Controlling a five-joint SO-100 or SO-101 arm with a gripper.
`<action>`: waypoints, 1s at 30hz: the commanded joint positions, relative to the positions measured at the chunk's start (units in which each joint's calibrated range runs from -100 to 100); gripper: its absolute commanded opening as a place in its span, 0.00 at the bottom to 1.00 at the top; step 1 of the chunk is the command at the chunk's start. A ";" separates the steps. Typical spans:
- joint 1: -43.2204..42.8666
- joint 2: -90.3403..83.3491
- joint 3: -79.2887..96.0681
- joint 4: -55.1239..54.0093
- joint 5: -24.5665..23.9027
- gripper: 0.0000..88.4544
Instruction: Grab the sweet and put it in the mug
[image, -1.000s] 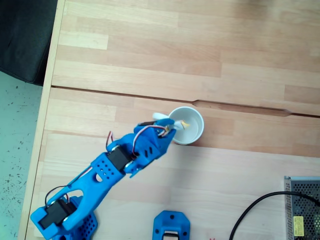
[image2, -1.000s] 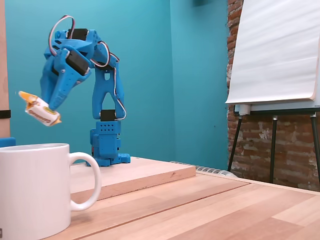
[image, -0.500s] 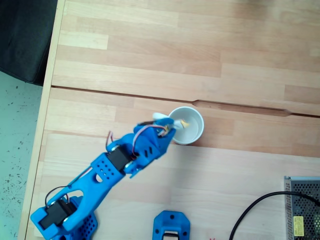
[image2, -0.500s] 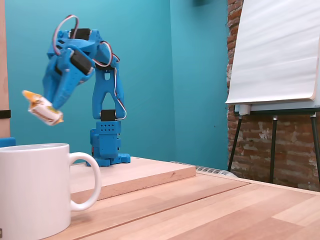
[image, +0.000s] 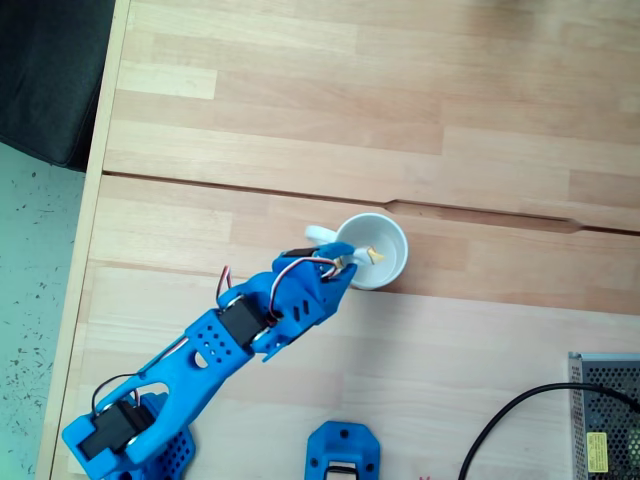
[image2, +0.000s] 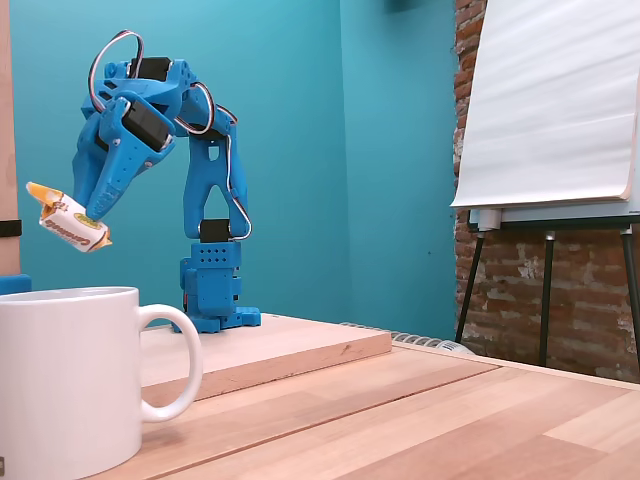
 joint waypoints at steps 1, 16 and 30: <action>-0.13 -1.11 -0.58 -0.97 -0.15 0.00; -0.13 -1.71 0.32 -0.97 -0.15 0.24; -4.63 -20.30 14.14 -0.97 -0.10 0.02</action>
